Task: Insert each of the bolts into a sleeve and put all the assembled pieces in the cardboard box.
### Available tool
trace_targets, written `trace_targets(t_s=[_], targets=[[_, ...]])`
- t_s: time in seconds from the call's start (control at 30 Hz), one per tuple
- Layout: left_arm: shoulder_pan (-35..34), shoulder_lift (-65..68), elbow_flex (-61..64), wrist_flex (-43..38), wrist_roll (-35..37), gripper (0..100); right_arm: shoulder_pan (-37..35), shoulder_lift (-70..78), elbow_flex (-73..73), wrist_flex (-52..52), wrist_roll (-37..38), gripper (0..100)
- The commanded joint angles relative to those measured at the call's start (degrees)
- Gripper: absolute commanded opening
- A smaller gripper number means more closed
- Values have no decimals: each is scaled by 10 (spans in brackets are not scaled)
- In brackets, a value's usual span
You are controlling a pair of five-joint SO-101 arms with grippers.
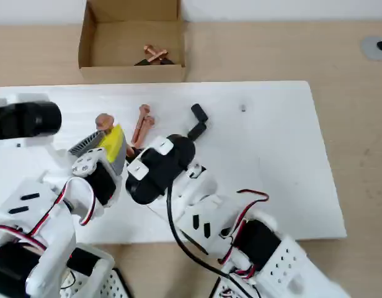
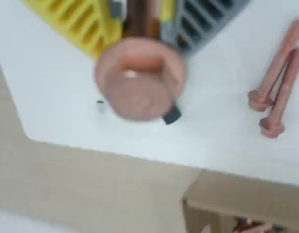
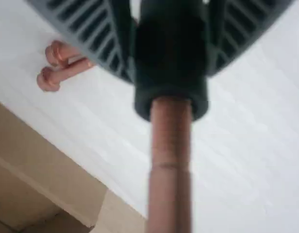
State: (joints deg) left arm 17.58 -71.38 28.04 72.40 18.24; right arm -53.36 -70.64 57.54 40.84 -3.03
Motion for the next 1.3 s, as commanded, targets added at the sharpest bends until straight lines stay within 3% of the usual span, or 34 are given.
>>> trace_targets(t_s=[0.0,0.4,0.77,0.97,1.17,1.27], targets=[[9,2,-4,24,-3,9,7,-9,-5,-18,-1,10],[77,5,-4,32,-4,24,7,-9,-4,-14,-1,10],[78,5,-71,156,-5,126,8,-9,-4,-14,-1,9],[78,5,-140,226,-51,126,15,0,-15,-15,-1,9],[69,7,-218,264,-82,120,102,157,-146,-13,-36,9],[0,20,-224,265,-85,120,138,274,-257,10,-37,9]])
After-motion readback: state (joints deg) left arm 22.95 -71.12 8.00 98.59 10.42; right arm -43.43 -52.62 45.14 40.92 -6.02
